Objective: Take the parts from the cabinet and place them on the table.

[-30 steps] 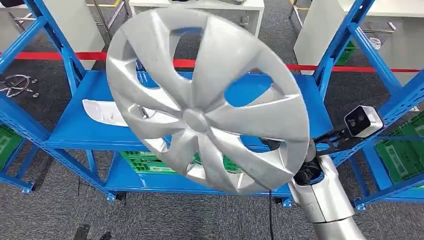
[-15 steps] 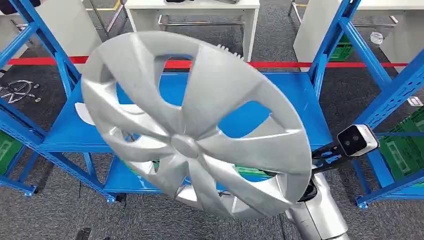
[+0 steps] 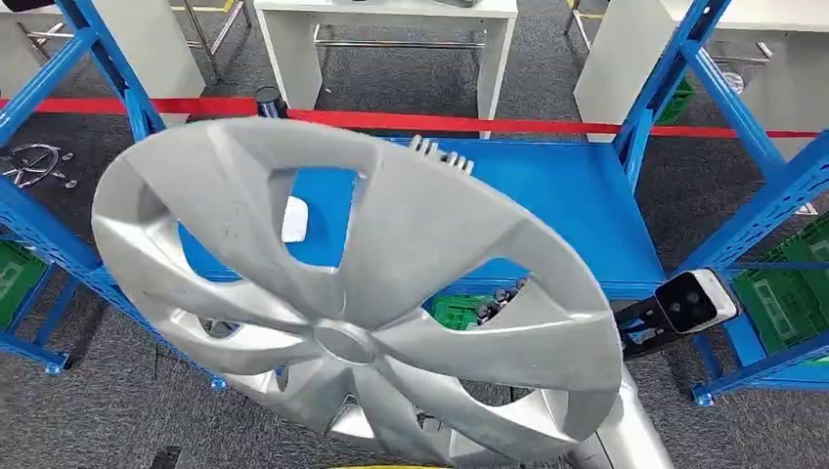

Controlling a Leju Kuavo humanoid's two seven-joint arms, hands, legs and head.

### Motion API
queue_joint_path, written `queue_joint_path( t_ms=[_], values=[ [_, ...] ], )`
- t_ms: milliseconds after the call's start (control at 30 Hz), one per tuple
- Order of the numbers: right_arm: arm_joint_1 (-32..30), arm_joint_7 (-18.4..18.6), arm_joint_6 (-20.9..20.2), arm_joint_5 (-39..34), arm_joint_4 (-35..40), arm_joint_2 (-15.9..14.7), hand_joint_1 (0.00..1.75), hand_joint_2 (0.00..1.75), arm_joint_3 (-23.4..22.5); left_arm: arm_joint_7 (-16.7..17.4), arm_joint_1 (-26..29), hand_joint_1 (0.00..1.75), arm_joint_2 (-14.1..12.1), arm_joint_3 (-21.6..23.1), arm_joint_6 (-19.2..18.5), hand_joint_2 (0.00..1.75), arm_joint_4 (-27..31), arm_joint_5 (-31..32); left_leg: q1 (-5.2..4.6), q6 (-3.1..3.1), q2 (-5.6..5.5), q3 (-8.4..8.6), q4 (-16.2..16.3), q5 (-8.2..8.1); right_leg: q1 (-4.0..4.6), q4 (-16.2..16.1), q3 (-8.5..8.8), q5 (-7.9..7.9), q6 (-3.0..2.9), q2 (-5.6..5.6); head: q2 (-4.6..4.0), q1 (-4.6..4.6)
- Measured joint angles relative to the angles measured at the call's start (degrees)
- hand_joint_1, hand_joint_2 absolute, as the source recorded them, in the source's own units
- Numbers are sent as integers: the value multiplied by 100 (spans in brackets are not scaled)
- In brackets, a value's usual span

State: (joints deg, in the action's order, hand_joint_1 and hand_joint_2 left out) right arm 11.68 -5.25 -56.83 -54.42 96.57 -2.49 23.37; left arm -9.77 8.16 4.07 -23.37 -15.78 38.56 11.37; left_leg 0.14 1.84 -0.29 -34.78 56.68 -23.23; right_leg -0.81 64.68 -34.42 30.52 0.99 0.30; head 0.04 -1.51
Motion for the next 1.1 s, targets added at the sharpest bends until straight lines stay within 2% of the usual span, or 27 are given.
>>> queue_joint_path(
  t_ms=[33, 67, 167, 200, 233, 267, 333, 367, 400, 433, 467, 533, 567, 600, 700, 733, 767, 800, 867, 900, 933, 967, 1000, 1033, 1067, 1100],
  values=[
    [2, 9, 0, 2, 28, 0, 173, 175, 6, 0, -5, 0, 11, -4, -7, 175, 0, 9, -1, -15, -3, -8, 20, 9, 1, -544, 325, -139, 8, -8, 0, 0],
    [4, 17, 0, 2, 50, 2, 173, 175, 13, -2, -12, 0, 15, -9, -6, 175, 0, 13, -26, -42, -5, -32, 57, 11, 19, -776, 430, -135, -60, -16, 0, -6],
    [-25, 50, -2, 9, 74, 31, 173, 175, 17, -15, -20, 0, 33, -59, 4, 175, 0, 98, -14, -138, 1, -49, 49, 62, 60, -767, 388, -217, -137, -3, 0, -11],
    [-30, 59, -2, 13, 74, 39, 173, 175, 22, -28, -23, 0, 41, -81, 11, 175, 0, 138, -13, -172, -3, -59, 46, 82, 43, -787, 380, -254, -181, -4, 0, -4],
    [-23, 63, -2, 22, 76, 55, 173, 175, 22, -39, -24, 0, 44, -107, 20, 175, 0, 173, 12, -199, -5, -103, 111, 18, -8, -800, 405, -296, -211, -12, 0, -2],
    [-33, 63, -4, 33, 81, 74, 173, 175, 22, -50, -25, 0, 55, -127, 20, 175, 0, 203, 14, -238, 7, -193, 320, -208, -8, -797, 382, -324, -248, -15, 0, -31],
    [-50, 68, -9, 50, 85, 90, 173, 175, 26, -65, -41, 0, 57, -170, 22, 175, -2, 247, 51, -303, 12, -523, 1212, -736, -6, -791, 333, -359, -268, -25, 0, -44],
    [-67, 68, -11, 50, 85, 90, 173, 175, 26, -66, -45, 0, 61, -184, 24, 175, -4, 254, 59, -324, 13, -682, 1671, -929, -3, -787, 305, -375, -255, -27, 0, -42],
    [-79, 68, -11, 52, 85, 90, 173, 175, 26, -66, -46, 0, 66, -194, 24, 175, -9, 258, 62, -334, 13, -746, 1910, -1002, -3, -784, 280, -395, -259, -27, 0, -42],
    [-91, 68, -11, 52, 85, 92, 173, 175, 26, -66, -46, 0, 70, -210, 22, 175, -11, 269, 65, -333, 14, -667, 1852, -943, -4, -783, 264, -405, -244, -26, 0, -42],
    [-96, 66, -11, 52, 85, 92, 173, 175, 26, -68, -50, 0, 74, -232, 20, 175, -11, 289, 68, -324, 16, -440, 1508, -774, -4, -783, 259, -414, -231, -25, 0, -44],
    [-96, 66, -11, 59, 105, 96, 173, 175, 26, -68, -71, 0, 74, -251, 20, 175, -11, 299, 66, -285, 14, 246, 369, -338, -4, -783, 268, -426, -210, -22, 0, -42],
    [-96, 66, -11, 61, 120, 101, 173, 175, 26, -70, -97, 0, 74, -260, 20, 175, -11, 308, 54, -258, 1, 405, 78, -428, 6, -784, 254, -442, -181, -24, 0, -37],
    [-83, 66, -11, 61, 131, 103, 173, 175, 26, -76, -108, 0, 83, -275, 20, 175, -11, 317, 16, -222, -4, 417, 37, -398, 43, -768, 214, -464, -148, -26, 0, -35],
    [-118, 68, -11, 63, 144, 111, 173, 175, 26, -81, -101, 0, 98, -321, 15, 175, -11, 365, -13, -133, -3, 349, 54, -341, 19, -790, 171, -535, -37, -25, 0, -37],
    [-118, 66, -11, 61, 164, 107, 173, 175, 20, -81, -109, 0, 114, -328, 11, 175, -11, 374, 51, -44, 19, 363, -36, -273, 23, -747, 132, -491, -27, -30, 0, -35],
    [-117, 66, -11, 61, 170, 107, 173, 175, 20, -81, -120, 0, 129, -339, 7, 175, -9, 378, 32, -11, 31, 343, -55, -244, 28, -614, 41, -371, -40, -26, 0, -31],
    [-114, 68, -11, 61, 170, 103, 173, 175, 17, -79, -128, 0, 131, -350, 2, 175, -2, 383, 30, 33, 32, 308, -52, -214, 24, -283, -105, -163, -77, -26, 0, -13],
    [-158, 68, -11, 59, 168, 92, 173, 175, 17, -68, -126, 0, 157, -398, -7, 175, -2, 411, 5, 62, 35, 210, -48, -160, 16, 737, -528, 279, -108, -26, 0, -9],
    [-179, 68, -11, 57, 168, 87, 173, 175, 17, -55, -120, 0, 166, -418, -13, 175, -2, 424, -5, 63, 35, 165, -45, -129, 13, 1054, -638, 381, -88, -27, 0, -11],
    [-202, 68, -11, 57, 168, 79, 173, 175, 20, -48, -114, 0, 179, -431, -17, 175, -2, 428, -12, 62, 34, 133, -43, -100, 12, 1067, -600, 367, -52, -27, 0, -11],
    [-212, 68, -13, 57, 168, 76, 173, 175, 22, -46, -111, 0, 194, -444, -17, 175, -2, 435, -15, 56, 31, 107, -41, -75, 12, 806, -418, 273, -8, -27, 0, -11],
    [-215, 68, -13, 57, 168, 77, 173, 175, 24, -46, -110, 0, 205, -459, -22, 175, -2, 444, -15, 44, 26, 85, -32, -51, 13, 331, -129, 116, 34, -27, 0, -9],
    [-213, 70, -13, 57, 168, 76, 173, 175, 24, -46, -111, 0, 216, -477, -22, 175, -2, 444, -15, 28, 21, 68, -14, -36, 13, -279, 232, -64, 62, -28, 0, -9],
    [-211, 70, -15, 57, 170, 77, 173, 175, 26, -44, -110, 0, 231, -492, -24, 175, 0, 455, -15, 6, 21, 42, 11, -21, 18, -789, 529, -142, 36, -31, 0, -7],
    [-221, 70, -15, 57, 170, 79, 173, 175, 28, -42, -111, 0, 236, -507, -22, 175, 0, 459, -58, -24, 19, 4, 49, -6, 50, -836, 524, -168, -29, -22, 0, -13]
  ],
)
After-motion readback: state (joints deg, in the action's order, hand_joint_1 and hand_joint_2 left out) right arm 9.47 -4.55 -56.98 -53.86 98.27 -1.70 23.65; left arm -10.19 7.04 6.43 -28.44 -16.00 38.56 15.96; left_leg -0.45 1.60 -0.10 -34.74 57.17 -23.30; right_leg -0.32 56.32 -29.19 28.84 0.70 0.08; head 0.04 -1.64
